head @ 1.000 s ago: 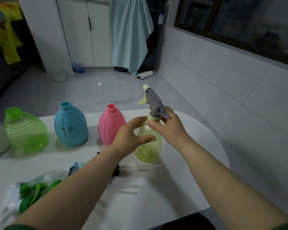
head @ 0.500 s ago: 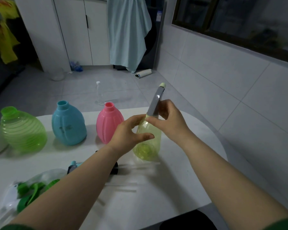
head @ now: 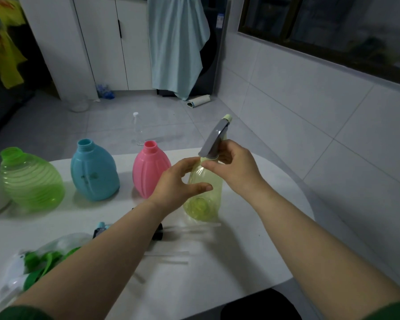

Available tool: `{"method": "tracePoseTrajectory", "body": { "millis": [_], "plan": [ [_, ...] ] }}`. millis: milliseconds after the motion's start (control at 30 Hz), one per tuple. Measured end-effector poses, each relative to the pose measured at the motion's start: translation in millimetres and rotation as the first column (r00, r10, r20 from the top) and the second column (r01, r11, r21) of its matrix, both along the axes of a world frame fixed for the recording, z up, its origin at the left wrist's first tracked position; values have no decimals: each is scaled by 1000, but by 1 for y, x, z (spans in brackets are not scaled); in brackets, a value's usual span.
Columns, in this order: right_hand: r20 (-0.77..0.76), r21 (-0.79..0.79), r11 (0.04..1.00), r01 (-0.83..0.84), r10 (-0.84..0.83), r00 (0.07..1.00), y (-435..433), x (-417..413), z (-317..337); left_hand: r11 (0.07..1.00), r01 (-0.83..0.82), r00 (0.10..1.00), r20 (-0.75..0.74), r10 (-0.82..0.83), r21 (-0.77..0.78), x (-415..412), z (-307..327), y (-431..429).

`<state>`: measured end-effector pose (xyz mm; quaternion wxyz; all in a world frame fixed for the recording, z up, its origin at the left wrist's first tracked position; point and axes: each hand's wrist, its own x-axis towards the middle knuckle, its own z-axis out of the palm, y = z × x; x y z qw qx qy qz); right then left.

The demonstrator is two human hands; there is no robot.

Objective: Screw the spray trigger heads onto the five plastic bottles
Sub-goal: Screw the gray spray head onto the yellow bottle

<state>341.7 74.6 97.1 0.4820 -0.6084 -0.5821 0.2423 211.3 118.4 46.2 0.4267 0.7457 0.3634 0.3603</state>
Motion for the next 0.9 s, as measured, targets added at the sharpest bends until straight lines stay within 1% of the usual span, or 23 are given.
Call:
{"method": "tracePoseTrajectory", "body": {
  "millis": [67, 167, 200, 233, 300, 367, 433, 500, 667, 767, 900],
  "plan": [
    [14, -93, 994, -61, 62, 998, 1, 6, 7, 996, 62, 998, -16, -63, -57, -3, 6, 3],
    [-108, -222, 938, -266, 247, 963, 2, 19, 17, 968, 215, 963, -134, -232, -127, -6, 13, 13],
    [-129, -250, 912, -325, 301, 945, 2, 23, 20, 961, 235, 949, -179, -260, -146, -6, 13, 15],
    [-137, -268, 894, -360, 334, 932, 3, 25, 22, 959, 233, 944, -198, -263, -164, -5, 12, 15],
    [-140, -263, 892, -368, 342, 929, 3, 26, 22, 962, 208, 958, -161, -237, -177, -2, 7, 15],
    [-143, -205, 926, -317, 292, 946, 2, 22, 16, 975, 171, 973, -128, -190, -143, 0, 1, 12],
    [-137, -130, 969, -208, 190, 972, -2, 17, 5, 986, 125, 986, -98, -136, -111, 1, -4, 10],
    [-115, -72, 993, -98, 89, 989, -5, 10, -2, 991, 95, 991, -90, -104, -91, 2, -7, 8],
    [-91, 28, 998, 51, -49, 995, -7, -1, -13, 998, 50, 994, -93, -53, -37, 5, -10, 4],
    [-95, 56, 989, 136, -130, 987, -7, -7, -17, 1000, 25, 994, -103, -27, -19, 6, -10, 2],
    [-81, 71, 978, 197, -191, 978, -7, -14, -18, 1000, 1, 996, -87, -1, 6, 7, -9, -2]
  ]
}}
